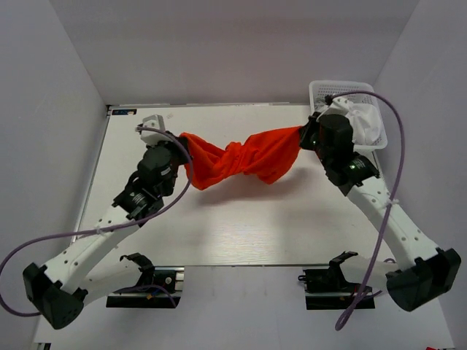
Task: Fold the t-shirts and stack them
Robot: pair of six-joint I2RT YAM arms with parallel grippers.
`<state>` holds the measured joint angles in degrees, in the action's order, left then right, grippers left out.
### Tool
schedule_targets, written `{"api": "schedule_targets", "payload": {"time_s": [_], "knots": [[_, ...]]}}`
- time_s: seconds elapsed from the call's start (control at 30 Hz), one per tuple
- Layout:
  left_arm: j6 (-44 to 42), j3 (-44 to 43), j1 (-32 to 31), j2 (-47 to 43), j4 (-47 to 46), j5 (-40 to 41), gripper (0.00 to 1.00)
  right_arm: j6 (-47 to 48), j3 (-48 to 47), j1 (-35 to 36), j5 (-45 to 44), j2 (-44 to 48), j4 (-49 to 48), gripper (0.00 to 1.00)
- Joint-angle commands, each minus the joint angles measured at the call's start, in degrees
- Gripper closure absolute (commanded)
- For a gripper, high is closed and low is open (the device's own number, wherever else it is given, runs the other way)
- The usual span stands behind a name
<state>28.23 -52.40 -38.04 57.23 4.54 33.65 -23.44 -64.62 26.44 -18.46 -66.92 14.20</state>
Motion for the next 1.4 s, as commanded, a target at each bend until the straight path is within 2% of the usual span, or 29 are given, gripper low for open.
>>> {"api": "schedule_targets", "payload": {"time_s": [0.0,0.2,0.33,0.43,0.6,0.73,0.87,1.0,1.03,1.07,1.1,1.17,1.23,1.27,1.3,1.33,1.37], "knots": [[-4.14,-4.46,0.16,-5.8,-1.45,6.41,1.0,5.5,-6.3,-0.33,-7.55,3.45,0.13,1.0],[-10.82,-10.96,0.16,-12.93,0.2,16.87,1.0,12.79,-12.63,-0.33,-15.99,8.55,-1.63,1.0],[-15.04,-12.89,0.16,-16.97,1.44,25.47,1.0,16.49,-13.25,-0.33,-22.66,11.89,-3.12,1.0],[-15.04,-14.13,0.16,-18.47,3.99,29.62,1.0,17.37,-13.08,-0.42,-23.81,13.91,-3.56,1.0],[-15.57,-13.61,0.16,-17.86,4.61,33.67,1.0,17.29,-11.76,-0.33,-21.36,12.78,-3.91,1.0],[-14.09,-10.8,0.16,-14.35,5.83,30.53,1.0,15.1,-8.42,-0.33,-13.99,7.0,-3.74,1.0],[-8.64,-5.28,0.69,-6.01,7.51,27.87,1.0,11.23,-2.8,-0.68,-5.47,-0.31,-5.49,1.0],[-1.52,-0.95,4.1,9.18,9.0,22.62,1.0,8.24,0.99,-2.17,1.04,-13.28,-10.06,1.0],[2.93,-0.95,6.81,16.17,9.7,21.91,1.0,8.41,0.2,-2.35,5.32,-18.38,-10.59,1.0],[3.49,-0.95,8.49,19.55,8.57,20.24,1.0,8.5,-1.54,-3.31,6.67,-21.04,-11.64,1.0],[4.02,-1.56,10.08,22.63,7.95,16.23,1.0,9.2,-4.52,-3.32,6.85,-26.28,-11.56,1.0],[4.03,-5.66,13.86,31.04,7.76,13.91,1.0,8.59,-10.5,-3.93,6.33,-33.7,-9.64,1.0],[6.13,-9.63,16.06,36.0,9.52,13.9,0.73,8.59,-14.55,-4.38,4.23,-41.86,-6.57,1.0],[6.14,-14.61,18.16,38.19,11.09,12.51,0.54,8.41,-20.66,-4.72,4.57,-44.76,-5.33,0.98],[7.27,-19.53,19.05,42.13,14.5,11.88,0.08,8.67,-22.46,-4.99,5.18,-46.1,-2.8,0.7],[7.28,-19.58,19.75,43.91,16.97,11.88,0.0,8.85,-25.52,-5.08,5.45,-47.68,-1.9,0.57],[8.93,-24.37,20.37,45.32,19.52,11.18,0.0,9.11,-27.3,-5.08,5.97,-48.22,-1.28,0.48]]}}
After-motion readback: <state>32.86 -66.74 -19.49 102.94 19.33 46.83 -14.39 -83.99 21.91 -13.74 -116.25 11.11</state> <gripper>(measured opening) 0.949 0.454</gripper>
